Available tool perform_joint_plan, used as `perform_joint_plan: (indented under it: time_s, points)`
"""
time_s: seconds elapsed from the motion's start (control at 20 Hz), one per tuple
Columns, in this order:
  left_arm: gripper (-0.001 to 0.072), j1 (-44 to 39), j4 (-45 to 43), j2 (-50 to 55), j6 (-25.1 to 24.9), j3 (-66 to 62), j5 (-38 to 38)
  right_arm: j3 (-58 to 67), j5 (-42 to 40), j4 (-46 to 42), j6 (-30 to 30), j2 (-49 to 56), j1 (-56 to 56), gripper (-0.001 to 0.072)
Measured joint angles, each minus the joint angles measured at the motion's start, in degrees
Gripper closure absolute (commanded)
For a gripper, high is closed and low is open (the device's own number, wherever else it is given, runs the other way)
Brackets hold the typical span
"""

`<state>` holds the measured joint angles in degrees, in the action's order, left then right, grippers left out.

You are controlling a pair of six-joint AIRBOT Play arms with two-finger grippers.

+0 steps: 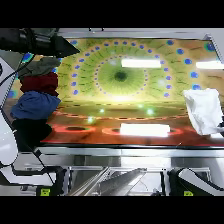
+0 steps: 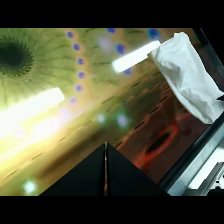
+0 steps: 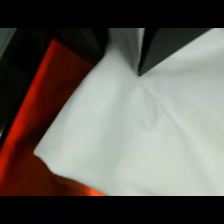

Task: Fold the shirts.

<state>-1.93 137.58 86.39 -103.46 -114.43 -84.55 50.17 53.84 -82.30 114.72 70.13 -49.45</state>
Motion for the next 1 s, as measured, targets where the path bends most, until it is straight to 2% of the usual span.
perform_joint_plan:
  time_s: [0.25,0.3,0.4,0.45,0.7,0.85,1.0]
  points:
    - [0.0693,-1.4,0.0,0.0,0.0,0.0,-0.1,0.9,10.9,-2.0,-5.8,-2.1,-0.4,0.0038]
    - [0.0693,-1.4,0.0,0.0,0.0,0.0,-0.1,2.1,13.4,-2.5,-6.5,-2.6,-0.4,0.0183]
    - [0.0694,-1.2,0.0,0.0,0.0,-0.4,-0.1,5.5,17.1,-2.3,-8.1,-3.8,-0.3,0.0662]
    - [0.0694,-0.9,0.0,0.0,0.0,-1.0,-0.1,7.4,18.4,-1.0,-9.2,-4.4,-0.1,0.0689]
    - [0.0694,1.3,0.0,-3.5,-0.5,1.5,1.0,13.8,20.3,9.9,-14.7,-9.3,6.4,0.069]
    - [0.0694,1.2,-0.1,-9.3,-2.4,12.2,1.5,13.1,20.3,14.4,-17.5,-13.7,15.7,0.069]
    - [0.0694,-0.6,-0.4,-17.5,-4.5,29.1,4.1,7.0,18.2,16.4,-19.5,-20.3,29.0,0.069]
